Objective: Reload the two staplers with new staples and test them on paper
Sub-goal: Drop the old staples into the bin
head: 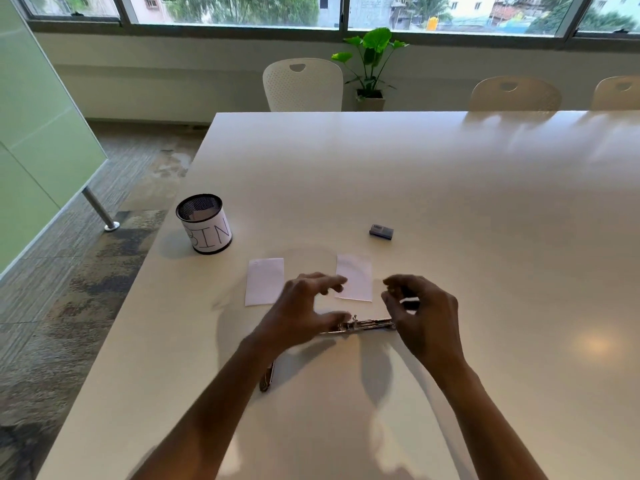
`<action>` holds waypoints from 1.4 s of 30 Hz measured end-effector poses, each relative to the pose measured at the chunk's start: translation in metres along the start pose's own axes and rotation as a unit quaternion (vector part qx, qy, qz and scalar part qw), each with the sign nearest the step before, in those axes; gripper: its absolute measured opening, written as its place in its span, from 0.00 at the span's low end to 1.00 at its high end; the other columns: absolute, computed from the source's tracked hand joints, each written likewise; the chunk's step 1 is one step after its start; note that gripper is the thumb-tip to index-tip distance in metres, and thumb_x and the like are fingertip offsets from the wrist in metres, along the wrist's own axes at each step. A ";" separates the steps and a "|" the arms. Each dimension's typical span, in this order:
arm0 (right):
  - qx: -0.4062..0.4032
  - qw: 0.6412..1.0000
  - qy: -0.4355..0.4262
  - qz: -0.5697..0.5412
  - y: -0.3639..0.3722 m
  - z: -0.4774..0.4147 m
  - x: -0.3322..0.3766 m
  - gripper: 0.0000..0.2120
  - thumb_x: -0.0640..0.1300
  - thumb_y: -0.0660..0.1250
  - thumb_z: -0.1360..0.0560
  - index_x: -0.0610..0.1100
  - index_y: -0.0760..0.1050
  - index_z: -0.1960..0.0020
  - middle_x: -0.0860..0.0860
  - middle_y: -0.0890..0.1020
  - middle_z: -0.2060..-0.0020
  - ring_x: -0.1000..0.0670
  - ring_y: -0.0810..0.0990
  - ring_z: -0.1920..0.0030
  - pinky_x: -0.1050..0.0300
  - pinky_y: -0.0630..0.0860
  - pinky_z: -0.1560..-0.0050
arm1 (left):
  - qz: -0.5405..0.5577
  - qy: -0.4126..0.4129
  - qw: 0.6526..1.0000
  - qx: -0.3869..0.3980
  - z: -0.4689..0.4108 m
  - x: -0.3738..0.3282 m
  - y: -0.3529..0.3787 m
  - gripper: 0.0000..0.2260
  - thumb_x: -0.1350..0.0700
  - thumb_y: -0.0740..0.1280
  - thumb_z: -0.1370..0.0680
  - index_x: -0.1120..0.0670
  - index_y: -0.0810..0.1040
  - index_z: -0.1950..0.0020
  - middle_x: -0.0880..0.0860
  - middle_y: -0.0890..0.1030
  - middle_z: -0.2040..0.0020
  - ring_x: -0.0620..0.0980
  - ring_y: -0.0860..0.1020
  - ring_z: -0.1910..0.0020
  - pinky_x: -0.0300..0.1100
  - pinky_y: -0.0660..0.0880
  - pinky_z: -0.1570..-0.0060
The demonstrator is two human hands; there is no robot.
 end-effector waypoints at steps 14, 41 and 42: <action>0.059 0.962 -0.253 -0.080 0.086 -0.109 0.170 0.05 0.40 0.73 0.25 0.43 0.86 0.50 0.49 0.85 0.58 0.54 0.83 0.61 0.61 0.81 0.60 | -0.138 -0.239 0.925 -0.260 0.044 0.159 -0.101 0.16 0.53 0.65 0.23 0.58 0.81 0.38 0.58 0.82 0.39 0.59 0.78 0.38 0.49 0.73 0.36; 0.161 0.976 -0.119 -0.087 0.289 -0.174 0.162 0.08 0.43 0.77 0.32 0.47 0.86 0.53 0.54 0.88 0.55 0.63 0.78 0.63 0.69 0.71 0.55 | -0.253 -0.301 0.903 -0.172 0.037 0.173 -0.090 0.23 0.48 0.54 0.19 0.51 0.69 0.25 0.50 0.68 0.24 0.54 0.62 0.23 0.51 0.59 0.25; 0.152 0.977 -0.111 -0.100 0.283 -0.175 0.162 0.07 0.43 0.77 0.31 0.47 0.86 0.53 0.55 0.87 0.55 0.64 0.76 0.67 0.72 0.69 0.57 | -0.254 -0.299 0.903 -0.176 0.037 0.173 -0.091 0.22 0.48 0.55 0.19 0.52 0.69 0.26 0.51 0.69 0.24 0.55 0.63 0.23 0.52 0.59 0.26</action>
Point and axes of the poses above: each hand's wrist, its own z-axis away from the middle knuckle, its own y-axis out of the palm, x = y × z, the point moved 9 cm from there along -z, towards the middle knuckle
